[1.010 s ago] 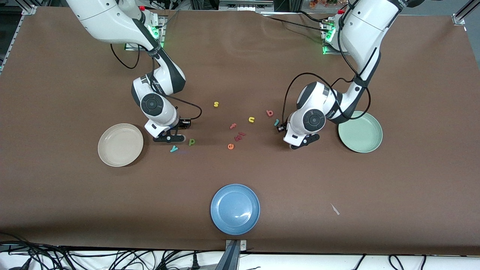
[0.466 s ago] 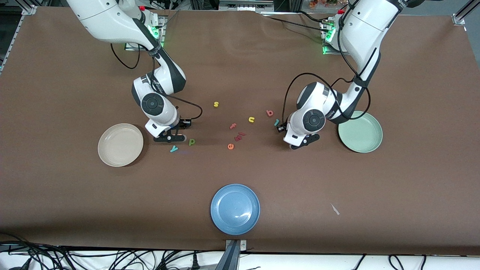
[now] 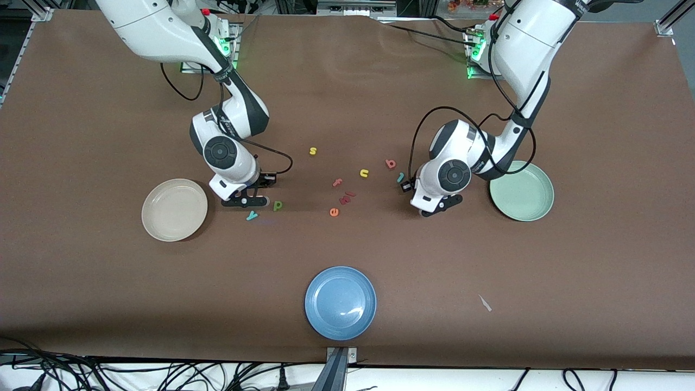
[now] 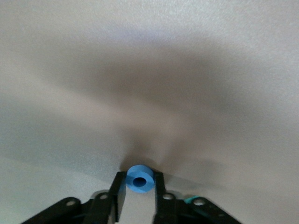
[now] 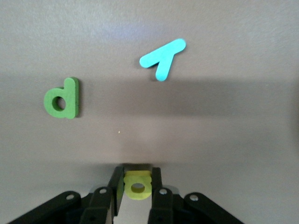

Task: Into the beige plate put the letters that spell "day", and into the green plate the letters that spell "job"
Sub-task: 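Carry the blue letter to the green plate while the right gripper carries yellow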

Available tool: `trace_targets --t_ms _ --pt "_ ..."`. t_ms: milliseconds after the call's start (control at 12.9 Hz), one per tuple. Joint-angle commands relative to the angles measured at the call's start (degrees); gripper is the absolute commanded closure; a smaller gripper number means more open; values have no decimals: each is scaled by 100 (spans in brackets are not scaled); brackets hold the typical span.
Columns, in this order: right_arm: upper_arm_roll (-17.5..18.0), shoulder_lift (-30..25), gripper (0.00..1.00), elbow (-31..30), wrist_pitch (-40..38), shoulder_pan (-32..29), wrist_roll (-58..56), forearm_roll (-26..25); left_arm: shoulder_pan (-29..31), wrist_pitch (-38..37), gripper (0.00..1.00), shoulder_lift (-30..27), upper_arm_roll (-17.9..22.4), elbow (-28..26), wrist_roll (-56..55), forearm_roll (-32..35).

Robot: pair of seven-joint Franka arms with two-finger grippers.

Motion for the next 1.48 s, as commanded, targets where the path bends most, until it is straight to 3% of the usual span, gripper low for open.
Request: trace_targets --t_ms 0,155,233,389,622,777,1010,1088,1166,1244,1321,1399 --pt "18 -3 79 534 -719 -53 -2 -39 50 -42 95 8 34 92 77 64" --pt "0 -20 80 587 -738 -96 -20 -74 199 -435 95 -324 25 162 313 285" --pt "0 -29 80 657 -746 -158 -116 -83 400 -1021 95 -640 16 267 697 285" --pt "-139 -82 81 728 -781 -193 -458 -83 1014 -2296 95 -1264 -19 435 1811 267" --pt "-386 -99 80 1210 -1421 -211 -1055 -75 2025 -3222 94 -1574 16 357 3500 477" --pt "-535 -99 80 1282 -1537 -246 -1503 -75 2405 -3137 93 -1356 -1 208 4021 1012" --pt "-904 -108 80 1256 -1476 -264 -2461 -57 2582 -2278 91 -767 16 -38 4111 1094" --pt "-992 -99 80 1247 -1458 -264 -2646 -57 2582 -2040 79 -592 25 -92 4094 1155" --pt "-1054 -99 80 1247 -1432 -264 -2804 -57 2617 -1968 55 -468 25 -75 4050 1277" --pt "-1124 -82 80 1247 -1354 -290 -2945 -57 2634 -1968 20 -458 25 -40 4049 1330" --pt "-1160 -56 80 1229 -1266 -412 -3190 -48 2626 -1976 0 -493 16 39 4041 1331" --pt "-1160 -29 80 1229 -1178 -596 -3480 -48 2582 -2002 0 -519 -36 101 3910 1296"
